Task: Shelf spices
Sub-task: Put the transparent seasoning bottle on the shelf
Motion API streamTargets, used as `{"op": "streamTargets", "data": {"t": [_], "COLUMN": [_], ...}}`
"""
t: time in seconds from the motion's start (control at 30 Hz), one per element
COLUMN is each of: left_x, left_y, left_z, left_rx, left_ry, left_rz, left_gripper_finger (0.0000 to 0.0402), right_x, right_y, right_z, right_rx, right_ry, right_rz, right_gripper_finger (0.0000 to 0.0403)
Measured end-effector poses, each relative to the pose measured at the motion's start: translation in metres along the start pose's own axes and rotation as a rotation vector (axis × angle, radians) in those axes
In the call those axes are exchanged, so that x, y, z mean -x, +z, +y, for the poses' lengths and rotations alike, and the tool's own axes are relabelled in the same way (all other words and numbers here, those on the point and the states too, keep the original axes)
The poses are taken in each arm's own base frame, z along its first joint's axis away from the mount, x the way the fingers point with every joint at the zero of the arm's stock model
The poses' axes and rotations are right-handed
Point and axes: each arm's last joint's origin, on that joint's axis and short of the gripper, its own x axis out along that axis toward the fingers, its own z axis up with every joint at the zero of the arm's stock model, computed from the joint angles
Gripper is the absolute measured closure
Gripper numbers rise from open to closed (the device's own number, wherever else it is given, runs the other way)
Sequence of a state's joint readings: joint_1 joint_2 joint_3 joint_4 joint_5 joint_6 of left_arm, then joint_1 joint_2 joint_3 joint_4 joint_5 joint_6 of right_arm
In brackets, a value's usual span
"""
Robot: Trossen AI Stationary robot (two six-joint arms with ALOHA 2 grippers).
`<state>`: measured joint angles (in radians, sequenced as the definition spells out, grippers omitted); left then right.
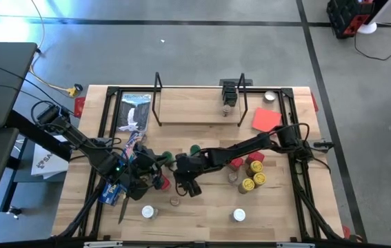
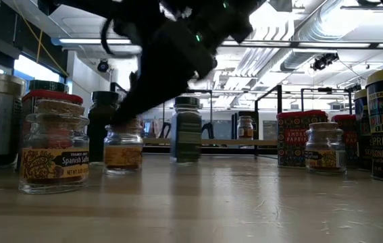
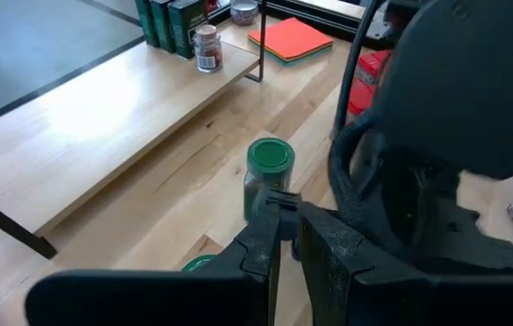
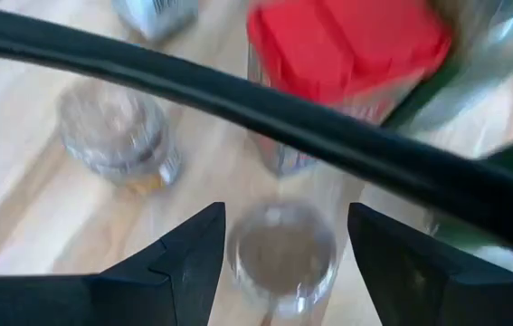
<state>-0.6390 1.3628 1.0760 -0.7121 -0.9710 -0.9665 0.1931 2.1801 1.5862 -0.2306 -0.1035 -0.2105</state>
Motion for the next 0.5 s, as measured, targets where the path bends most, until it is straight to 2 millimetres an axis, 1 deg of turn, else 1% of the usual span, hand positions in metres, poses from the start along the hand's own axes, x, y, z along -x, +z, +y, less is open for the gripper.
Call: {"op": "streamTargets", "data": {"t": [0.07, 0.13, 0.33, 0.5], "left_x": [0.0007, 0.0008, 0.0008, 0.0008], "left_y": [-0.0004, -0.0004, -0.0004, -0.0004], "left_z": [-0.0004, -0.0004, -0.0005, -0.0006], "left_rx": [-0.001, -0.001, 0.0, -0.001], "left_ry": [-0.003, -0.003, -0.004, -0.004], "left_rz": [0.0, 0.0, 0.0, -0.001], "left_gripper_finger": [0.0365, 0.0365, 0.0365, 0.0365], "right_x": [0.0044, 0.0061, 0.0062, -0.0027], "right_y": [0.0061, 0.008, 0.0049, -0.0008], "right_z": [0.0006, 0.0004, 0.0027, 0.0035], "right_rx": [0.01, 0.029, 0.036, 0.036], "right_ry": [-0.012, -0.013, 0.025, 0.047], "right_rz": [0.015, 0.028, 0.058, 0.072], "right_gripper_finger": [0.0176, 0.0176, 0.0176, 0.0176]}}
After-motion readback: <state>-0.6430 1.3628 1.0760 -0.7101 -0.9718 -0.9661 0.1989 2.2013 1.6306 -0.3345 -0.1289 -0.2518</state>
